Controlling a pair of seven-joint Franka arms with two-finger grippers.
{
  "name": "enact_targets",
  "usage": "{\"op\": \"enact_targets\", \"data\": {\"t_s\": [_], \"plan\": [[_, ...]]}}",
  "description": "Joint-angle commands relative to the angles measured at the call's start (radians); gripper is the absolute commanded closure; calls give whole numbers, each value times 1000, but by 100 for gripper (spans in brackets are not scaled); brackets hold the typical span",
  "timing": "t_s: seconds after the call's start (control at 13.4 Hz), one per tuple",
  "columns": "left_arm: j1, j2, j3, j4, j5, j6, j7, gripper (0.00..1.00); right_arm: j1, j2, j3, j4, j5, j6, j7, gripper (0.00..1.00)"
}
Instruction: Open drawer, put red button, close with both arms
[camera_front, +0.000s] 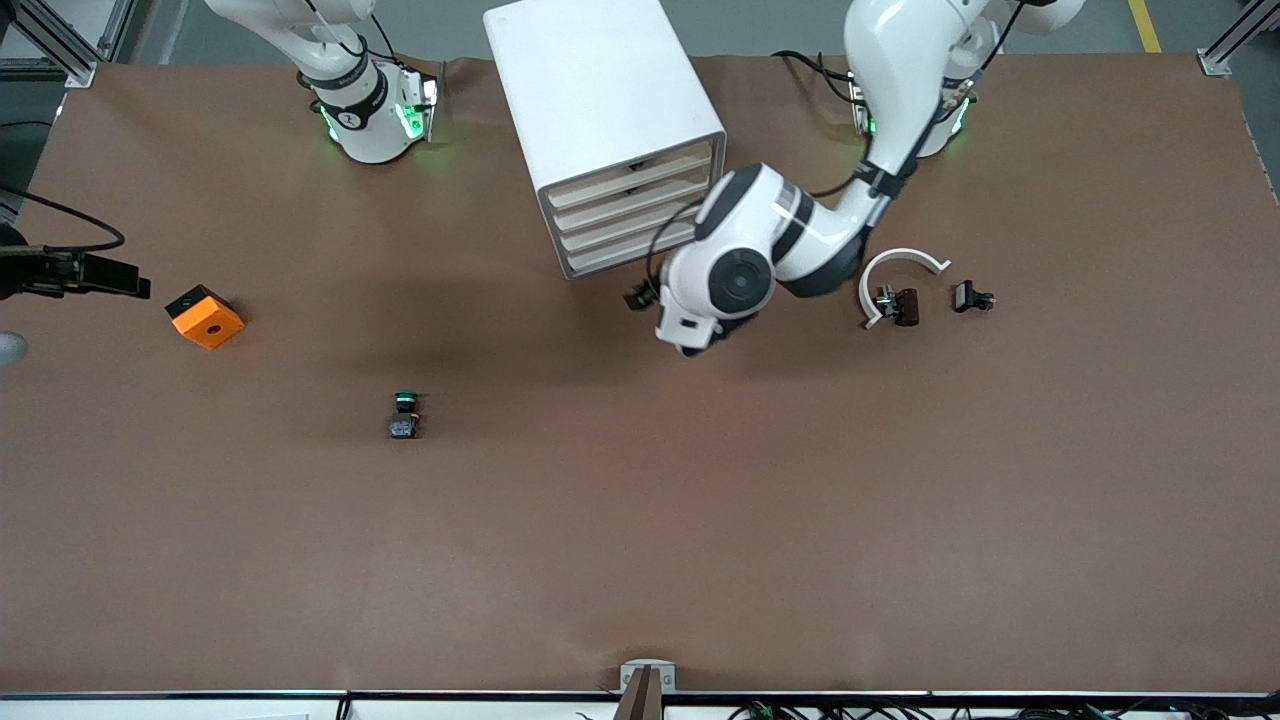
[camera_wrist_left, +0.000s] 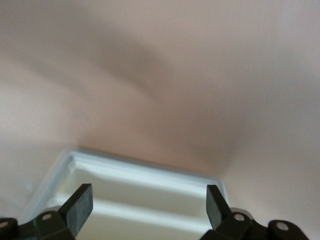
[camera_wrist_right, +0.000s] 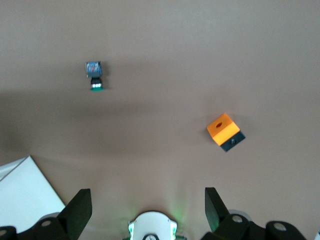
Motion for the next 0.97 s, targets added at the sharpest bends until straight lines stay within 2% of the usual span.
{"op": "enact_targets", "data": {"t_s": [0.0, 0.22, 0.45, 0.67, 0.89], "plan": [[80, -43, 11, 42, 133, -42, -3, 0, 17, -53, 19, -31, 2, -3, 15, 0], [183, -135, 11, 43, 216, -72, 8, 0, 13, -94, 13, -69, 2, 41, 15, 0], [260, -211, 13, 43, 291, -95, 65, 0, 8, -191, 11, -184, 4, 142, 15, 0], [366, -280, 8, 43, 299, -100, 161, 0, -38, -216, 10, -218, 21, 149, 15, 0], [470, -347, 8, 45, 297, -166, 315, 0, -43, -295, 8, -328, 21, 225, 15, 0]]}}
